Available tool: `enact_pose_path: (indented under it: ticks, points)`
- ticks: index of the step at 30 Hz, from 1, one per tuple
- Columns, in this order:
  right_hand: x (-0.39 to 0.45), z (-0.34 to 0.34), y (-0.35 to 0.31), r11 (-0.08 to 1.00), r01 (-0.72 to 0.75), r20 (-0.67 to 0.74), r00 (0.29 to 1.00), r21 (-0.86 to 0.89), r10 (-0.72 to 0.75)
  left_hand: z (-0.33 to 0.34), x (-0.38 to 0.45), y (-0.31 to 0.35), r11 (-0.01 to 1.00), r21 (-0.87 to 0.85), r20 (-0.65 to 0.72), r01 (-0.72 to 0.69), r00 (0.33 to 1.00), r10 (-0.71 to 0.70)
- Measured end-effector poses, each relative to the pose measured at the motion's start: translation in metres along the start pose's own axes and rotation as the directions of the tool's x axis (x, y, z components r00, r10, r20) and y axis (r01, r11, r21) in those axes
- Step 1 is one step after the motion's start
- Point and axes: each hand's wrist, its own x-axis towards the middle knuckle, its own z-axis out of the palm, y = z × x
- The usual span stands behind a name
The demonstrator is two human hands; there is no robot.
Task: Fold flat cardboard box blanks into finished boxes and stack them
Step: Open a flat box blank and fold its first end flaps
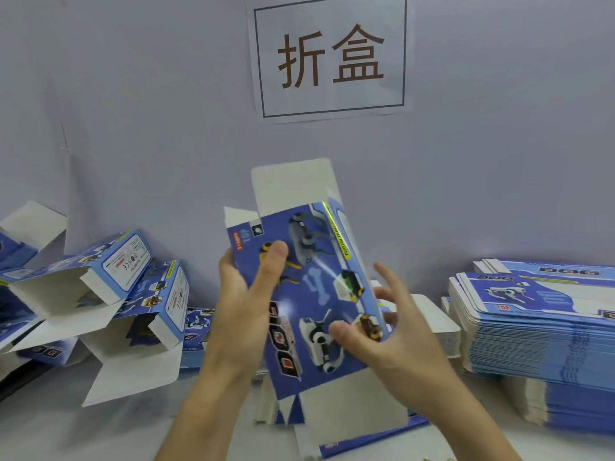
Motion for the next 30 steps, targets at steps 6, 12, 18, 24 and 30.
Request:
enact_pose_path:
  ticks: [6, 12, 18, 24, 30]
  points:
    - [-0.003, 0.003, -0.010, 0.997, -0.031, 0.134, 0.991, 0.076, 0.021, -0.004, 0.000, -0.001, 0.995, -0.076, -0.037, 0.061, 0.997, -0.064]
    - [0.009, -0.016, -0.012, 0.994, -0.020, -0.138, 0.990, 0.107, 0.035, 0.018, -0.018, -0.011, 0.951, -0.129, 0.171, 0.281, 0.951, -0.258]
    - [0.000, -0.016, -0.010, 0.996, 0.050, -0.100, 0.994, 0.071, -0.042, 0.032, -0.020, -0.014, 0.950, -0.214, 0.103, 0.229, 0.972, -0.211]
    - [-0.004, 0.004, -0.009, 0.991, 0.123, 0.083, 0.988, 0.042, -0.126, 0.012, -0.011, -0.026, 0.972, -0.202, 0.023, 0.118, 0.993, -0.116]
    - [-0.002, -0.009, -0.014, 0.974, 0.219, -0.099, 0.972, 0.061, -0.212, 0.022, -0.022, -0.038, 0.997, 0.014, 0.126, 0.078, 0.989, -0.080]
